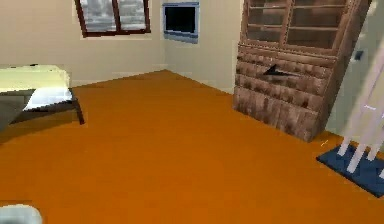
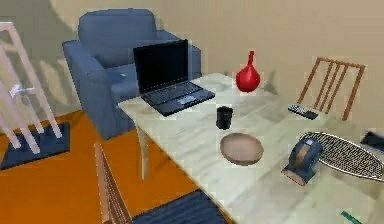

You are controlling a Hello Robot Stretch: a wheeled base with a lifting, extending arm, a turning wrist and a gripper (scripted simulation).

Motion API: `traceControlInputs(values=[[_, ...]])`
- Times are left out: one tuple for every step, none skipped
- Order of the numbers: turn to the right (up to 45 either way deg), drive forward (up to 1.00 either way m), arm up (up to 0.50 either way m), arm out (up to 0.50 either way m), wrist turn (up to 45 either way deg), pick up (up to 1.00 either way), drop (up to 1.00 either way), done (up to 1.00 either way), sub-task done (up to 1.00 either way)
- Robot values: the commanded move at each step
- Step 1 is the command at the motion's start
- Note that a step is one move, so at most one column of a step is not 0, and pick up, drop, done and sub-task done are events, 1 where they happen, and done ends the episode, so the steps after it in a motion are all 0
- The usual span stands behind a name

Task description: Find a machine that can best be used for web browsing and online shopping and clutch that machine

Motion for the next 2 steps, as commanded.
traceControlInputs(values=[[0.0,0.2,0.0,0.0,0.0,0.0,0.0,0.0,0.0],[45.0,0.0,0.0,0.0,0.0,0.0,0.0,0.0,0.0]])
